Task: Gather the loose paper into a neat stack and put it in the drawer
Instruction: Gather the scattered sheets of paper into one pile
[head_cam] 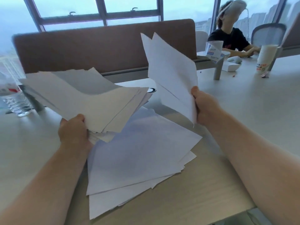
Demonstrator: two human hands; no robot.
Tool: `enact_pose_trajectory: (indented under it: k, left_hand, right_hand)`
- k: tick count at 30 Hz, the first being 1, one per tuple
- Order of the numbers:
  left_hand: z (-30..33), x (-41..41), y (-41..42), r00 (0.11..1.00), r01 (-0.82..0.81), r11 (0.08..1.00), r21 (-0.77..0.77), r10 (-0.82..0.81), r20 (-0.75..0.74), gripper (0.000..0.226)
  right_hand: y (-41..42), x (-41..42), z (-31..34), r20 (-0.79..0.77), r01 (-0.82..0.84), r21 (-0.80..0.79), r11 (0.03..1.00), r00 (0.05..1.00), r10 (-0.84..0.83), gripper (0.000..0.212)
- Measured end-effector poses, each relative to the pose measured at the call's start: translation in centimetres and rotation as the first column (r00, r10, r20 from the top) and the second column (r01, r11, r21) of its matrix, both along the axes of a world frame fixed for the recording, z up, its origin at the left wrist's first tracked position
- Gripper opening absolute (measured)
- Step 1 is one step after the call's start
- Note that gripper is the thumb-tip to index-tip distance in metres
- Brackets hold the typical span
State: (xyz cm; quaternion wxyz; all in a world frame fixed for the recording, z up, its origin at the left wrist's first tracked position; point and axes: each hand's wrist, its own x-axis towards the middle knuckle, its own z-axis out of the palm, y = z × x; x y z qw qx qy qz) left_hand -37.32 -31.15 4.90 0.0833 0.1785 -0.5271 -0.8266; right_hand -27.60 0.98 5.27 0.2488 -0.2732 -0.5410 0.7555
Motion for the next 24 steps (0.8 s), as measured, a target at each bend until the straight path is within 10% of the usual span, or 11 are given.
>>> enact_pose_trajectory:
  k: [7, 24]
  left_hand:
    - [0.3, 2.4, 1.6, 0.891, 0.332, 0.818, -0.47, -0.436, -0.129, 0.013]
    - [0.1, 4.7, 3.2, 0.751, 0.613, 0.753, -0.241, -0.649, -0.119, 0.056]
  right_hand:
    - [-3.1, 0.1, 0.1, -0.01, 0.027, 0.171, 0.985, 1.0, -0.026, 0.034]
    - [-4.4, 0.7, -0.4, 0.038, -0.237, 0.281, 0.93, 0.971, 0.236, 0.018]
